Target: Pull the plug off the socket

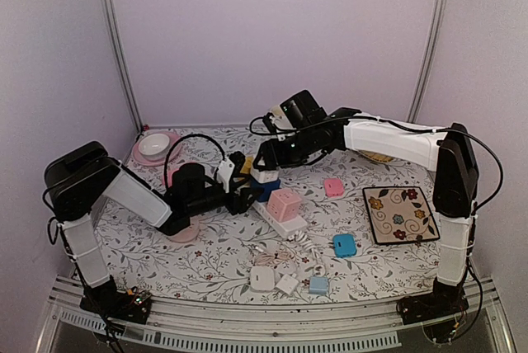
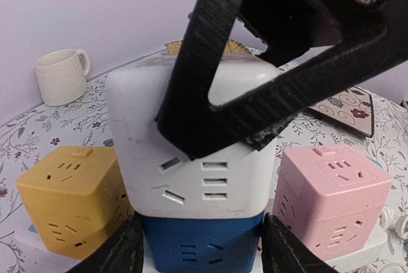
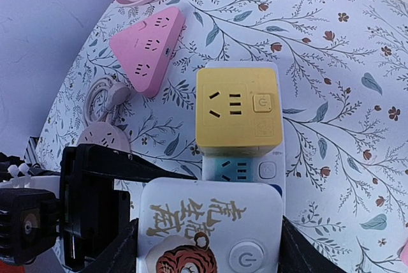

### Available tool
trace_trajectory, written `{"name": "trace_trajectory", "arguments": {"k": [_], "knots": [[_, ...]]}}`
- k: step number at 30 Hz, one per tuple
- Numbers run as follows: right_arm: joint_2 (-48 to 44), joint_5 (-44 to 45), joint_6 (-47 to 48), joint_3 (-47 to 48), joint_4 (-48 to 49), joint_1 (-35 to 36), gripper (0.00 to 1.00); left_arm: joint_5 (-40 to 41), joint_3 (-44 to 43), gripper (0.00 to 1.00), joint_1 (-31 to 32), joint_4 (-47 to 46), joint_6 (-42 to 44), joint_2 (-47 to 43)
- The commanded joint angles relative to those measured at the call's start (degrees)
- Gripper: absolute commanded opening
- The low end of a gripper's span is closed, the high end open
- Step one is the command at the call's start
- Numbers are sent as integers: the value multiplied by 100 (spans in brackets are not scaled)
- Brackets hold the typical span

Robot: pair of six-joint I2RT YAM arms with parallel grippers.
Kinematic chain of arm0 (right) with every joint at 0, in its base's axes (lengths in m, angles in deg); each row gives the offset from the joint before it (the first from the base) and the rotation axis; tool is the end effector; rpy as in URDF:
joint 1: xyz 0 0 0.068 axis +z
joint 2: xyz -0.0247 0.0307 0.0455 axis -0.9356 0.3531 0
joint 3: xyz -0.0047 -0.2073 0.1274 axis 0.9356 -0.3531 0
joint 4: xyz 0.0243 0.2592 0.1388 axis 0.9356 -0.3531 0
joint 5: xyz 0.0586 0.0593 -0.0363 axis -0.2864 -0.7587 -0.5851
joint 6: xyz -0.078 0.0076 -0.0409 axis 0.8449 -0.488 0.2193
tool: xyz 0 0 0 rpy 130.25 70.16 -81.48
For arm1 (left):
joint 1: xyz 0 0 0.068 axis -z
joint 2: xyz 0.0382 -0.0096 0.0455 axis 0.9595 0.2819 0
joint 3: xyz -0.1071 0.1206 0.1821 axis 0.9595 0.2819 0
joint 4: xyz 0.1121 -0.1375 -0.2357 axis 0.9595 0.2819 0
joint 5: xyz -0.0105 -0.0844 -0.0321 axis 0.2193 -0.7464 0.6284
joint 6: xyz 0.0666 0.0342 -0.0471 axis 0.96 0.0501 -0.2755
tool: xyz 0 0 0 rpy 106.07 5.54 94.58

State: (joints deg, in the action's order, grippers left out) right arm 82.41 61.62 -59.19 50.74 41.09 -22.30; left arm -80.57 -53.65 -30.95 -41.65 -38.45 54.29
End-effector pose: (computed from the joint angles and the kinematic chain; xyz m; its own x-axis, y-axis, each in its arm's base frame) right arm 0.3377 0.3879 0.2044 -0.7466 -0.2783 -0.6043 -0.5879 0.7012 0.4035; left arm 0.2781 -0.2772 0.0744 -0.1760 0.0832 -0.9809 0.7977 0.5959 -0.0925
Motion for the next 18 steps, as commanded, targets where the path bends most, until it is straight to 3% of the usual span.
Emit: {"name": "trace_trajectory", "arguments": {"k": [1, 9, 18], "knots": [[-474, -353, -72, 443, 765, 53, 21, -75, -206, 63, 152, 498, 188, 225], [-499, -349, -80, 426, 756, 55, 21, 72, -397, 61, 141, 706, 51, 447], [-597, -290, -56, 352, 761, 57, 21, 113, -218, 69, 144, 461, -180, 512]]}}
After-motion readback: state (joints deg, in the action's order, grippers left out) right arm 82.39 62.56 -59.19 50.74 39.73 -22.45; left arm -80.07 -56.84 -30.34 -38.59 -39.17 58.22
